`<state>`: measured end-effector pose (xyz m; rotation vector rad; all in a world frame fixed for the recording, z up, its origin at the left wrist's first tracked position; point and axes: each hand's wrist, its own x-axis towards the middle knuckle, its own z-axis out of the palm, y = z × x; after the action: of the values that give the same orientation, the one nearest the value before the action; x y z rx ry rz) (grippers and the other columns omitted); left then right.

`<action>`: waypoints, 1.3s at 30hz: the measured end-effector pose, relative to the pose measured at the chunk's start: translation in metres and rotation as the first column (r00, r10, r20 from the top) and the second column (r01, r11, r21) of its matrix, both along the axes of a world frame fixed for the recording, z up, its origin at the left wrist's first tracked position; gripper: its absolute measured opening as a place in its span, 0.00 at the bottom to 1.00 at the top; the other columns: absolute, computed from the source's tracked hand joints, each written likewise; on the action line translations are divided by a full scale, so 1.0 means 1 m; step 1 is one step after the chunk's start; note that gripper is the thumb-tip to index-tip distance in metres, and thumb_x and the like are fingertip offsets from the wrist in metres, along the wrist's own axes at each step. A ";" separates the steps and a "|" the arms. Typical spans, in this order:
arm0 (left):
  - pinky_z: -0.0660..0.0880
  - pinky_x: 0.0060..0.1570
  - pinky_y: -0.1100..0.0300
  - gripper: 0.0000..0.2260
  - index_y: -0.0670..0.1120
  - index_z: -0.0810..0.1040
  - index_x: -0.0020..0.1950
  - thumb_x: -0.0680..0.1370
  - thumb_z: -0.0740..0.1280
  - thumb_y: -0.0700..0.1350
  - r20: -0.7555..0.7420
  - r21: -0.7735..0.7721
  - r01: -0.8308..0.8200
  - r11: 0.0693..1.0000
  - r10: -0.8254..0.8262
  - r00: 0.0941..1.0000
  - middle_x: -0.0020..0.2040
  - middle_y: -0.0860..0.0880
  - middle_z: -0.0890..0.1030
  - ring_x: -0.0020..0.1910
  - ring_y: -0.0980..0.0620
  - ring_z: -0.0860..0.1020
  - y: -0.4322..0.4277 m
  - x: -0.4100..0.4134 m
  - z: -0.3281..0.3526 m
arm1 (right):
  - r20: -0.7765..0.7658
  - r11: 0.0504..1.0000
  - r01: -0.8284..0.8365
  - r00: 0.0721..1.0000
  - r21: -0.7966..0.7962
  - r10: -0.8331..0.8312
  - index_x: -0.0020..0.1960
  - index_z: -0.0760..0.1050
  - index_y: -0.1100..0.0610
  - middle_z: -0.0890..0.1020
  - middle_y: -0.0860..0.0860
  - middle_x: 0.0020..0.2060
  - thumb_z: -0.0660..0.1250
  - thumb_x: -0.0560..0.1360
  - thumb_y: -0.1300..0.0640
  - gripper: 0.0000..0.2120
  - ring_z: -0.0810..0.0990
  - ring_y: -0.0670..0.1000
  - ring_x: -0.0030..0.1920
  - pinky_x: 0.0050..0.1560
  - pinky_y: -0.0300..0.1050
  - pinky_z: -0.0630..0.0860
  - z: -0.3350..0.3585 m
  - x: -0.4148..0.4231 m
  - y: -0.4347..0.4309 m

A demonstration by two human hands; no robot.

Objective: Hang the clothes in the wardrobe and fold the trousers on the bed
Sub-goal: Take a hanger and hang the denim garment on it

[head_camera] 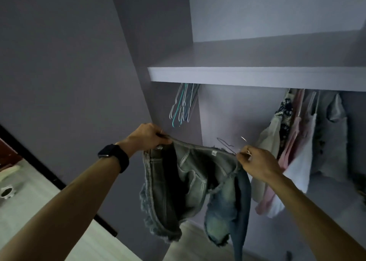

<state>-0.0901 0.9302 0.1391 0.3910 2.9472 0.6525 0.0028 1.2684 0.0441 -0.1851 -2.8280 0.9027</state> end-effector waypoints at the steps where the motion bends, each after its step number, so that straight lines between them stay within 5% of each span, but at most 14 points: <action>1: 0.71 0.38 0.74 0.02 0.56 0.87 0.44 0.75 0.75 0.52 -0.011 -0.028 -0.007 1.000 0.007 1.000 0.38 0.59 0.85 0.38 0.66 0.79 0.006 -0.004 0.004 | -0.038 0.997 0.011 0.999 -0.074 -0.014 0.50 0.77 0.51 0.81 0.47 0.39 0.65 0.81 0.50 0.06 0.80 0.56 0.45 0.46 0.48 0.76 0.000 0.006 -0.001; 4: 0.78 0.54 0.58 0.09 0.54 0.86 0.53 0.76 0.71 0.53 -0.043 -0.226 -0.012 0.974 0.002 0.999 0.51 0.51 0.85 0.52 0.50 0.80 0.024 -0.015 0.005 | -0.213 0.937 -0.010 0.975 -0.348 -0.069 0.55 0.79 0.49 0.82 0.46 0.32 0.64 0.82 0.56 0.06 0.81 0.47 0.37 0.45 0.42 0.76 0.008 0.033 -0.001; 6: 0.79 0.50 0.56 0.10 0.48 0.85 0.51 0.76 0.70 0.51 -0.011 -0.294 -0.037 0.955 0.036 0.999 0.49 0.47 0.84 0.50 0.46 0.81 0.038 -0.016 0.000 | -0.283 0.902 -0.088 0.958 -0.422 -0.039 0.50 0.81 0.49 0.80 0.45 0.29 0.65 0.81 0.57 0.07 0.78 0.44 0.32 0.36 0.31 0.71 0.019 0.055 0.001; 9: 0.74 0.38 0.60 0.08 0.45 0.84 0.44 0.74 0.70 0.49 0.023 -0.275 -0.074 0.959 0.083 0.996 0.44 0.46 0.82 0.45 0.45 0.81 0.054 -0.012 -0.008 | -0.263 0.912 -0.214 0.957 -0.349 0.124 0.46 0.82 0.49 0.79 0.44 0.28 0.66 0.80 0.59 0.09 0.78 0.43 0.30 0.34 0.28 0.70 0.027 0.077 -0.004; 12: 0.73 0.37 0.62 0.08 0.47 0.86 0.44 0.73 0.70 0.50 0.007 -0.245 -0.068 0.967 0.071 0.997 0.42 0.48 0.82 0.44 0.46 0.81 0.074 0.001 -0.010 | -0.136 0.936 -0.230 0.970 -0.264 0.200 0.47 0.82 0.50 0.80 0.46 0.28 0.66 0.81 0.58 0.08 0.80 0.47 0.31 0.39 0.37 0.75 0.019 0.074 -0.026; 14: 0.74 0.39 0.61 0.09 0.49 0.86 0.46 0.72 0.69 0.50 -0.035 -0.231 -0.057 0.971 0.051 0.998 0.43 0.48 0.83 0.43 0.46 0.81 0.090 0.012 -0.007 | -0.088 0.968 -0.179 0.982 -0.174 0.166 0.50 0.81 0.53 0.80 0.50 0.29 0.64 0.81 0.57 0.07 0.82 0.56 0.37 0.41 0.46 0.75 0.010 0.060 -0.048; 17: 0.73 0.38 0.61 0.10 0.51 0.86 0.49 0.72 0.68 0.48 -0.086 -0.229 -0.059 0.972 0.040 0.996 0.42 0.49 0.81 0.40 0.46 0.78 0.104 0.032 -0.006 | -0.003 0.999 -0.047 0.999 -0.008 0.047 0.53 0.77 0.55 0.81 0.54 0.39 0.61 0.77 0.60 0.08 0.81 0.62 0.46 0.41 0.46 0.71 -0.003 0.037 -0.080; 20: 0.73 0.36 0.62 0.08 0.51 0.85 0.46 0.73 0.68 0.49 -0.083 -0.213 -0.033 0.976 0.015 0.996 0.41 0.49 0.82 0.41 0.45 0.80 0.106 0.046 -0.011 | 0.024 0.979 -0.079 0.996 -0.189 0.085 0.56 0.77 0.54 0.83 0.52 0.42 0.61 0.76 0.61 0.11 0.82 0.57 0.43 0.39 0.43 0.73 -0.012 0.016 -0.100; 23: 0.72 0.35 0.60 0.08 0.52 0.83 0.38 0.76 0.69 0.51 -0.044 -0.109 0.047 0.993 -0.052 0.998 0.33 0.55 0.79 0.39 0.53 0.80 0.096 0.059 -0.020 | 0.001 0.793 -0.088 0.994 -0.603 0.112 0.53 0.81 0.52 0.81 0.43 0.34 0.60 0.78 0.61 0.12 0.78 0.43 0.33 0.32 0.33 0.70 -0.013 0.007 -0.116; 25: 0.73 0.41 0.62 0.05 0.63 0.82 0.47 0.77 0.67 0.54 0.006 -0.054 0.147 0.988 -0.147 0.989 0.35 0.63 0.80 0.40 0.61 0.79 0.084 0.073 -0.030 | -0.063 0.636 -0.069 0.997 -0.768 0.033 0.42 0.81 0.51 0.78 0.45 0.27 0.61 0.76 0.63 0.13 0.74 0.44 0.29 0.33 0.39 0.70 -0.022 0.010 -0.123; 28: 0.78 0.49 0.58 0.21 0.69 0.73 0.65 0.74 0.59 0.69 0.011 -0.073 0.178 0.981 -0.178 0.984 0.43 0.63 0.82 0.46 0.61 0.80 0.061 0.088 -0.039 | -0.162 0.462 -0.136 0.987 -0.876 -0.018 0.36 0.80 0.48 0.80 0.49 0.29 0.65 0.75 0.58 0.11 0.78 0.48 0.33 0.34 0.46 0.76 -0.024 0.016 -0.126; 33: 0.72 0.59 0.52 0.18 0.58 0.82 0.58 0.76 0.65 0.66 -0.350 -0.245 0.125 0.962 -0.208 0.913 0.59 0.55 0.74 0.60 0.51 0.72 0.051 0.071 -0.018 | -0.326 0.530 -0.285 0.945 -0.799 0.015 0.36 0.78 0.47 0.77 0.44 0.28 0.65 0.74 0.54 0.09 0.73 0.43 0.30 0.32 0.36 0.70 -0.004 -0.001 -0.127; 36: 0.67 0.62 0.53 0.14 0.55 0.80 0.55 0.78 0.66 0.62 -0.241 -0.350 0.203 0.915 -0.298 0.924 0.56 0.55 0.80 0.60 0.50 0.76 0.058 0.054 0.006 | -0.404 0.577 -0.339 0.915 -0.743 0.017 0.36 0.77 0.51 0.76 0.43 0.26 0.63 0.74 0.56 0.08 0.73 0.42 0.28 0.32 0.34 0.69 0.012 -0.012 -0.125; 39: 0.74 0.53 0.55 0.11 0.56 0.79 0.56 0.78 0.67 0.60 -0.154 -0.340 0.222 0.914 -0.287 0.945 0.51 0.53 0.83 0.54 0.47 0.80 0.063 0.040 0.032 | -0.451 0.694 -0.357 0.891 -0.625 0.053 0.37 0.76 0.49 0.77 0.41 0.27 0.64 0.73 0.56 0.07 0.75 0.41 0.30 0.34 0.35 0.69 0.032 -0.028 -0.111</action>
<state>-0.0501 0.9930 0.1711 0.8340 3.0298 0.1040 -0.0251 1.1576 0.0760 0.2305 -2.0219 1.8015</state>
